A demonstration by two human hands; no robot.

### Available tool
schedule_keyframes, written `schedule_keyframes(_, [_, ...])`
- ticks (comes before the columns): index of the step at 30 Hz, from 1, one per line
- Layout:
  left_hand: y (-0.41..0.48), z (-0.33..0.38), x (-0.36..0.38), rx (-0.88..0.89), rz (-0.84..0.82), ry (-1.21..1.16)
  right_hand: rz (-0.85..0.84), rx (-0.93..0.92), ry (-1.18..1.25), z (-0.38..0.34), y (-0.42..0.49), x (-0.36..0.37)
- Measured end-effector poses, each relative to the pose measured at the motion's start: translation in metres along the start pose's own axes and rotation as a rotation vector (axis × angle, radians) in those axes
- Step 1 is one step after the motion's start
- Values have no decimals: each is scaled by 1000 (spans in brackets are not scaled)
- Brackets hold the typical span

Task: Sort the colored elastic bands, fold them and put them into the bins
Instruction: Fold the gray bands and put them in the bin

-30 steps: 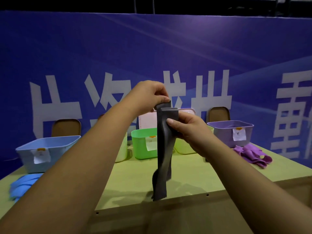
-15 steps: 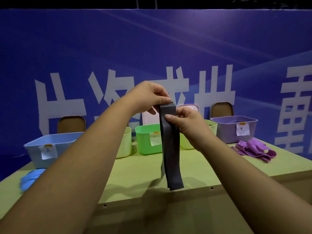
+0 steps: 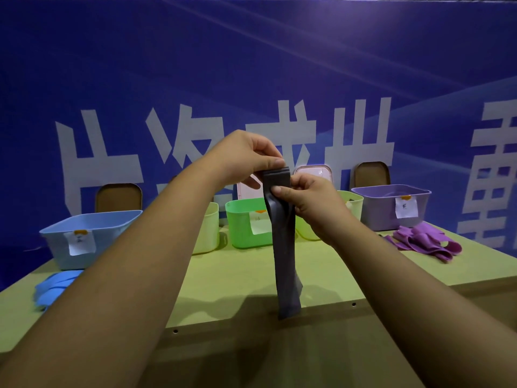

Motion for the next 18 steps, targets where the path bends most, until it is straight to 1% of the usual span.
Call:
schedule_keyframes(7, [-7, -4, 2, -5, -42, 33, -20, 31, 30, 7, -3, 4])
schedule_keyframes(18, [-17, -11, -1, -27, 8, -67, -48, 50, 41, 7, -4, 8])
Point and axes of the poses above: each hand's wrist, its own y-axis towards the middle knuckle, its own x-axis out of the palm, z = x × y, the point moved 9 cm from there along y, towards the middle knuckle, and after that the axes turned 6 degrees about x, right-handed, at the moved point
